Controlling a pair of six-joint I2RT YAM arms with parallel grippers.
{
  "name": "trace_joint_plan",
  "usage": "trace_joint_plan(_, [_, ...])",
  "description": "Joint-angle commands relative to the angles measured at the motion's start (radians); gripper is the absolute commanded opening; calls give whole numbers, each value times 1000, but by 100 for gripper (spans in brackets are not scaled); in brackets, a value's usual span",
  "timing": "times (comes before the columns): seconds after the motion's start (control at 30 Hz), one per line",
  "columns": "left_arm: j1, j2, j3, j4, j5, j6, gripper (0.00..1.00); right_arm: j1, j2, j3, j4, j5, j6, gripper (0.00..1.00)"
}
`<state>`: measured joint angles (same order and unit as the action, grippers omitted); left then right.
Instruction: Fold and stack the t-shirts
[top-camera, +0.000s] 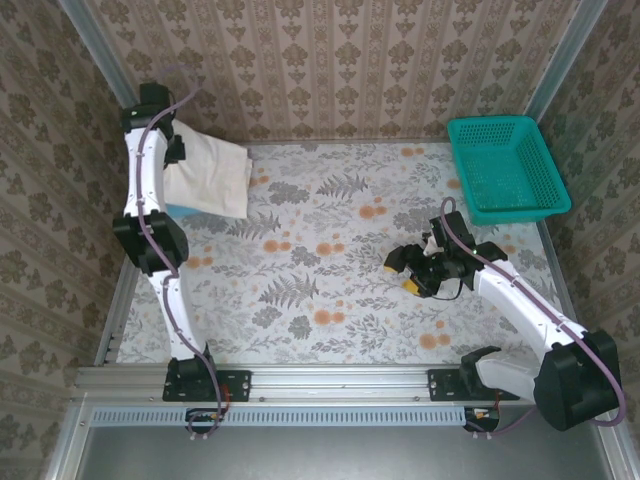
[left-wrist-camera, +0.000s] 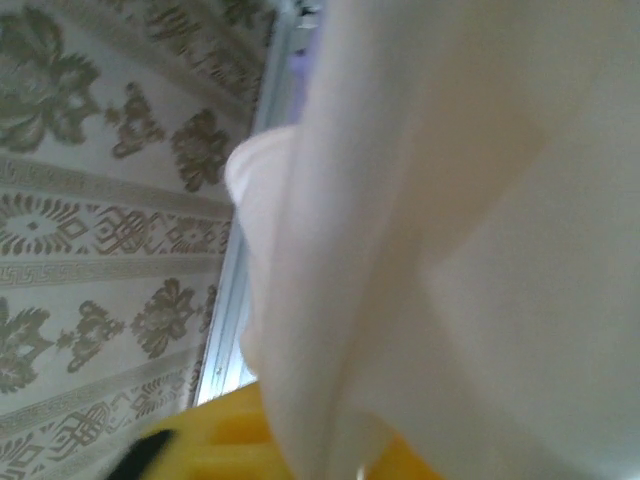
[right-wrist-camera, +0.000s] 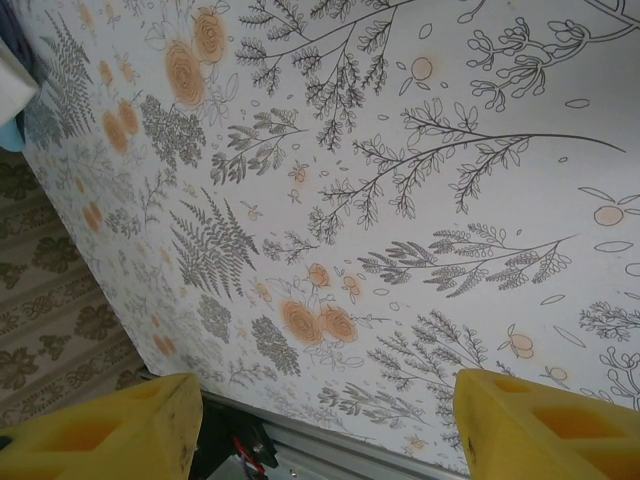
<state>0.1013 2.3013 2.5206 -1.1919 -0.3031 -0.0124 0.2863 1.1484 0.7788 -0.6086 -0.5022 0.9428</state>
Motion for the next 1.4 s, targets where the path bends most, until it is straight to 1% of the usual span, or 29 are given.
trace_joint_plan(0.0, [55,77,52,10,-48,-77,78,9,17,47,-37,4,6,70])
trace_joint_plan(0.03, [61,75,47,3,-41,-98,99,9,23,54,-44,4,1,71])
trace_joint_plan(0.17, [39,52,60,-11,-36,-121,100,10,44,74,-47,-1,-11,73])
trace_joint_plan(0.27, [21,-5,65,-6,10,-144,100,8,63,104,-55,4,-33,74])
trace_joint_plan(0.3, [16,-26,66,-4,33,-158,100,7,69,118,-59,9,-45,74])
trace_joint_plan(0.43, [-12,-148,2,51,229,-255,100,-12,85,189,-84,66,-111,76])
trace_joint_plan(0.5, [-38,-237,-96,117,297,-312,100,-24,82,230,-94,120,-149,78])
trace_joint_plan(0.57, [-87,-358,-270,249,357,-337,100,-36,66,272,-97,195,-193,82])
trace_joint_plan(0.63, [-130,-485,-476,434,399,-383,100,-43,42,304,-95,281,-234,85])
trace_joint_plan(0.67, [-150,-559,-602,545,413,-433,100,-47,28,315,-92,332,-252,86])
trace_joint_plan(0.73, [-182,-679,-824,769,481,-494,100,-53,-5,318,-72,413,-284,89])
trace_joint_plan(0.77, [-202,-730,-919,852,485,-522,100,-57,-25,314,-57,455,-303,95])
trace_joint_plan(0.83, [-226,-814,-1070,944,502,-515,100,-61,-69,297,-19,537,-345,100])
trace_joint_plan(0.9, [-238,-903,-1200,951,449,-497,100,-62,-118,266,23,632,-386,100])
trace_joint_plan(1.0, [-238,-1087,-1432,987,347,-438,100,-64,-201,192,108,767,-462,99])
trace_joint_plan(1.07, [-234,-1238,-1597,1024,257,-397,100,-68,-267,101,212,785,-551,99])
trace_joint_plan(1.1, [-233,-1309,-1673,1054,220,-363,100,-70,-293,63,255,786,-575,99])
trace_joint_plan(1.13, [-229,-1390,-1758,1078,158,-338,100,-73,-319,29,292,784,-592,100])
trace_joint_plan(1.17, [-218,-1467,-1834,1089,86,-345,100,-76,-332,1,315,783,-607,100])
trace_joint_plan(1.2, [-196,-1526,-1893,1096,51,-350,100,-78,-338,-19,328,787,-613,100])
trace_joint_plan(1.27, [-128,-1638,-1999,1084,55,-335,100,-81,-337,-63,347,797,-613,100])
trace_joint_plan(1.37, [-48,-1706,-2075,1013,73,-306,100,-84,-317,-119,366,820,-594,100])
